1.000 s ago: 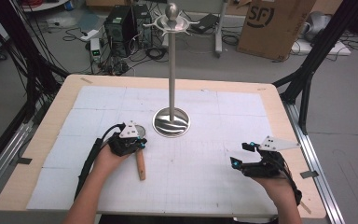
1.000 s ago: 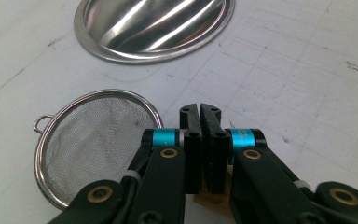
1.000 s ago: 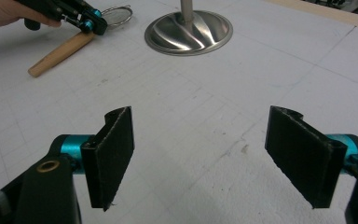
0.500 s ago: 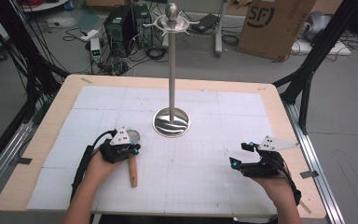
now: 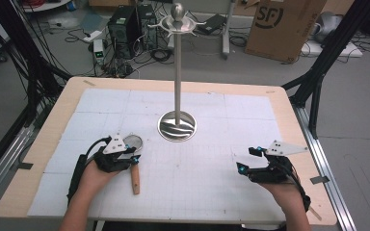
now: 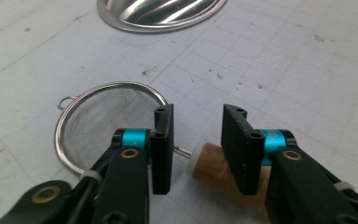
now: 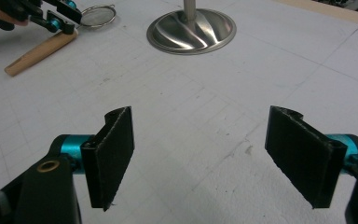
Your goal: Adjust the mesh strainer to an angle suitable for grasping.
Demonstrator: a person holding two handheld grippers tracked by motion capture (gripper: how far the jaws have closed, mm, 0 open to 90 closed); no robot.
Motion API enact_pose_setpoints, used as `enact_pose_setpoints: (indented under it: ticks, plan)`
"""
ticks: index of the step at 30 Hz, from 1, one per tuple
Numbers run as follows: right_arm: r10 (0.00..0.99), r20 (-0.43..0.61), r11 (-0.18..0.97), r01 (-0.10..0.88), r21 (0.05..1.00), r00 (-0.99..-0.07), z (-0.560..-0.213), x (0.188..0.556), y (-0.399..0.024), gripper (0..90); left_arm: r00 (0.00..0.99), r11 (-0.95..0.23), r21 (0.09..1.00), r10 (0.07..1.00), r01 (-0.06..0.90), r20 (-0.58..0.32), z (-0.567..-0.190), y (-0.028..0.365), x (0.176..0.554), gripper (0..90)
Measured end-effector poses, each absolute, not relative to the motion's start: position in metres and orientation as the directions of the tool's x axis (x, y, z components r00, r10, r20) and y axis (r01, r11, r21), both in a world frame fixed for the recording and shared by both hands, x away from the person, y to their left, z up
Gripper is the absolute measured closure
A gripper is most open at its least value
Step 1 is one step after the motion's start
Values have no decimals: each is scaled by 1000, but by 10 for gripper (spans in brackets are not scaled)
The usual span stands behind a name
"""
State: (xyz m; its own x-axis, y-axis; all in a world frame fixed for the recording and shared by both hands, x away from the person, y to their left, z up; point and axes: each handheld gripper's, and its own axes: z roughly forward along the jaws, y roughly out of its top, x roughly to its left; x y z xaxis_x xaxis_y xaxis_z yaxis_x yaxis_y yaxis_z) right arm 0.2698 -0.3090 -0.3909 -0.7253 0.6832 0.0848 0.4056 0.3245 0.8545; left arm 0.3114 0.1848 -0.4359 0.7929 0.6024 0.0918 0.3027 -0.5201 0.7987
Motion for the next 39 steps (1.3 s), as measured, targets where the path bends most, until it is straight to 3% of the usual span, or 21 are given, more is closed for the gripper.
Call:
enact_pose_setpoints:
  ticks: [7,16,24,39]
  plan:
    - [676,84,335,406,850,-732,-392,271,-305,230,804,-504,814,590,289,80,-428,202,293,597]
    - [681,83,323,400,858,-728,-389,270,-306,230,863,-596,764,493,246,107,-432,208,274,675]
    - [685,82,318,398,860,-724,-387,269,-309,230,907,-635,738,414,230,74,-439,192,272,805]
    - [686,87,310,399,863,-722,-387,269,-311,230,922,-642,740,378,199,80,-442,147,283,831]
